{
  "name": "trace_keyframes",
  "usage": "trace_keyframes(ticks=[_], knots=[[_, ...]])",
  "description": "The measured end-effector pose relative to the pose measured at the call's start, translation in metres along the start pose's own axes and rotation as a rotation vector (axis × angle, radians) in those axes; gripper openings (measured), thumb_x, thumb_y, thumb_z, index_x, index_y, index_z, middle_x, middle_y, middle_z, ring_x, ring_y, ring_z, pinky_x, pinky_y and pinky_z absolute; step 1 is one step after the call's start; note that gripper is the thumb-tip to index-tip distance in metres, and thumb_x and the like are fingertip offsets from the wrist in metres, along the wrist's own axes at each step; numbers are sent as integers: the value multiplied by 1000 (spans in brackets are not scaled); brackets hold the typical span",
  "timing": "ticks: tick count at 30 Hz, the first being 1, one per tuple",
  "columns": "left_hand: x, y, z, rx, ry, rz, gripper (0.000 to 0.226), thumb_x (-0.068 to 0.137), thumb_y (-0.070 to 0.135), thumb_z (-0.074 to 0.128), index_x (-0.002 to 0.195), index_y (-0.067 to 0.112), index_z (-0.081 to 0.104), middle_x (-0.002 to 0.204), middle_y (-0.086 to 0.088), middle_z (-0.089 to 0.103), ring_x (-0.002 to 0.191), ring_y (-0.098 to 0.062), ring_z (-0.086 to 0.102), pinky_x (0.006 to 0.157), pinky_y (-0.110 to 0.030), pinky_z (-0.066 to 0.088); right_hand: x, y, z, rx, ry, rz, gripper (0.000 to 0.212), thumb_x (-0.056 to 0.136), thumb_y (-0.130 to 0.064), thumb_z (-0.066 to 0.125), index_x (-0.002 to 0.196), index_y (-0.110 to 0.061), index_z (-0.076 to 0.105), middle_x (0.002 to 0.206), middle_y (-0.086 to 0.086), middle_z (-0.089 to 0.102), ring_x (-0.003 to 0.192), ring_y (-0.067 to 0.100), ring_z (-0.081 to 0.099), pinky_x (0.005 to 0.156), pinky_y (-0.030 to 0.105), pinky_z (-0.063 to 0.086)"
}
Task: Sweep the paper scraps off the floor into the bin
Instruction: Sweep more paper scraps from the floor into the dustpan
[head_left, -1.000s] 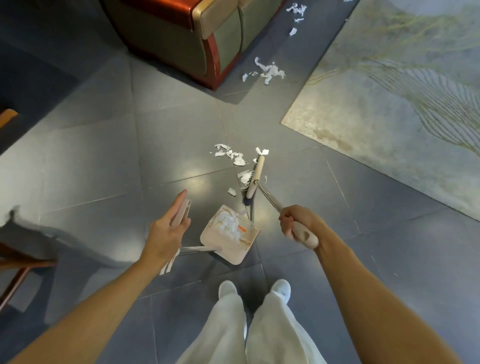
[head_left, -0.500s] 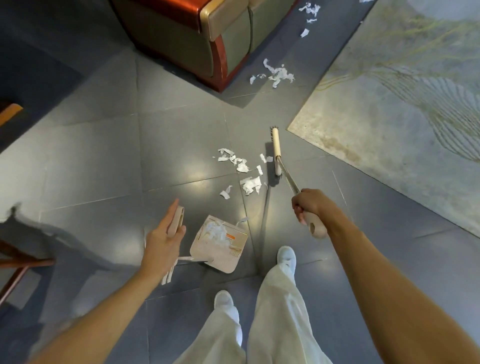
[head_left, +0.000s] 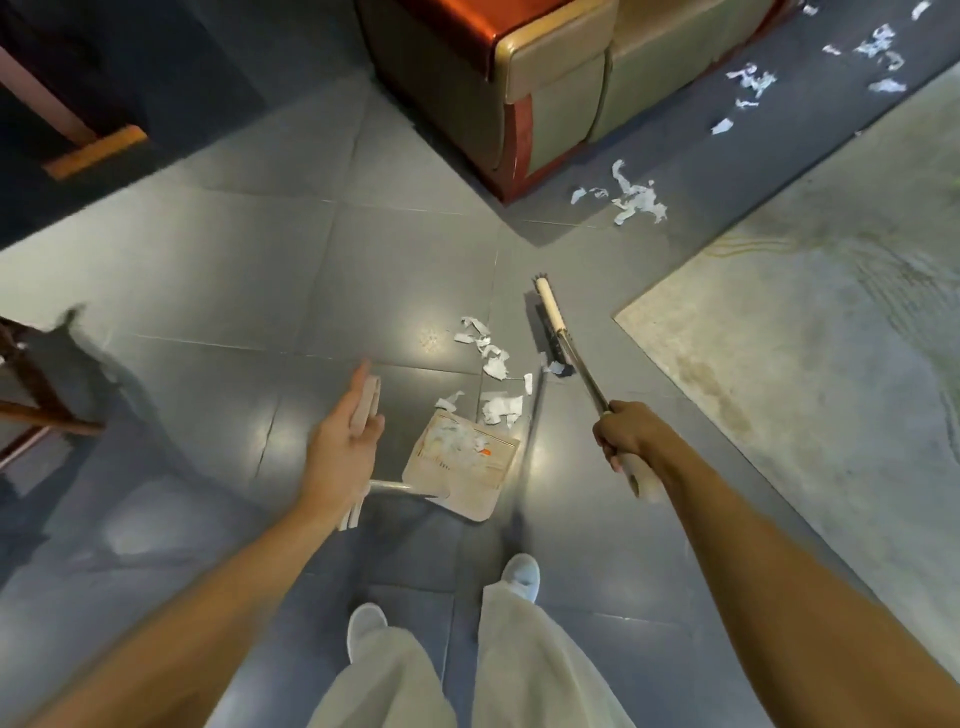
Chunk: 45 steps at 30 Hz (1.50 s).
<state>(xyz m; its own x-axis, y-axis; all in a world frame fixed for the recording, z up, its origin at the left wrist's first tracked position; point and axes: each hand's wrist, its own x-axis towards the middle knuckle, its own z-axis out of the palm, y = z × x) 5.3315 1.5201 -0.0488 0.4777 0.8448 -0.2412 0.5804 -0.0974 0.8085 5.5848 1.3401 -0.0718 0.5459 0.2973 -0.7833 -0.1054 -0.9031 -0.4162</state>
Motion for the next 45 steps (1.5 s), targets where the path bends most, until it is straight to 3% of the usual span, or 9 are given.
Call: trace_keyframes(ticks=[9, 13, 17, 25, 31, 34, 37, 40, 45], knots=[[-28, -7, -3, -96, -5, -89, 62, 95, 1, 52, 145, 33, 36, 126, 22, 45, 116, 4, 44, 81, 8, 28, 0, 3, 29, 35, -177, 39, 27, 90, -2, 46, 115, -10, 47, 68, 12, 55, 49, 18, 50, 49, 27, 47], [-30, -13, -14, -103, 0, -109, 60, 95, 3, 52, 144, 35, 37, 118, 41, 39, 114, 10, 44, 84, 5, 28, -21, -13, 53, 144, -240, 108, 12, 89, -3, 48, 99, -2, 55, 56, 7, 52, 41, 13, 46, 44, 24, 41], [-31, -24, -34, -117, -9, -114, 61, 95, 5, 53, 142, 40, 36, 137, 18, 45, 124, -3, 45, 103, -16, 31, -42, -29, 50, 202, -246, 162, 12, 89, -2, 50, 95, -2, 60, 57, 8, 52, 41, 12, 44, 43, 22, 40], [-25, -28, -50, -140, 1, -141, 60, 95, 1, 51, 144, 32, 36, 131, 8, 50, 119, -5, 46, 87, 0, 34, -41, -61, 36, 162, -172, 27, 21, 88, 0, 50, 107, -4, 58, 62, 10, 52, 47, 14, 46, 45, 23, 43], [-32, -15, -37, -88, 81, -203, 59, 96, 13, 53, 129, 59, 36, 132, 21, 44, 119, -6, 47, 106, -33, 38, 20, -85, 4, -94, -122, -133, 23, 88, -3, 50, 111, -4, 55, 72, 16, 61, 61, 25, 57, 74, 43, 57], [-37, -8, -20, -87, 102, -256, 61, 97, 16, 52, 123, 67, 32, 129, 31, 43, 125, -20, 52, 103, -49, 40, 62, -94, -13, -130, -158, -142, 27, 89, -2, 48, 116, -3, 53, 69, 14, 59, 56, 22, 54, 69, 39, 56], [-41, -8, -4, -156, 77, -316, 58, 97, 30, 52, 119, 78, 28, 120, 50, 40, 135, -12, 41, 110, -48, 35, 96, -97, -22, -115, -227, -96, 37, 91, 0, 45, 127, -4, 49, 65, 12, 55, 50, 18, 49, 54, 30, 49], [-46, -10, 10, -263, 92, -335, 50, 86, 48, 55, 121, 76, 31, 119, 53, 42, 133, 3, 34, 117, -46, 24, 113, -95, -21, -115, -327, -36, 42, 93, 0, 44, 135, -9, 43, 63, 10, 51, 46, 13, 45, 45, 23, 44], [-51, 6, 20, -202, 163, -334, 66, 99, 21, 50, 112, 82, 30, 121, 48, 42, 131, 0, 41, 110, -50, 32, 114, -75, -13, -370, -436, 38, 62, 86, -1, 56, 143, -21, 39, 80, 13, 59, 55, 17, 50, 63, 30, 51]])
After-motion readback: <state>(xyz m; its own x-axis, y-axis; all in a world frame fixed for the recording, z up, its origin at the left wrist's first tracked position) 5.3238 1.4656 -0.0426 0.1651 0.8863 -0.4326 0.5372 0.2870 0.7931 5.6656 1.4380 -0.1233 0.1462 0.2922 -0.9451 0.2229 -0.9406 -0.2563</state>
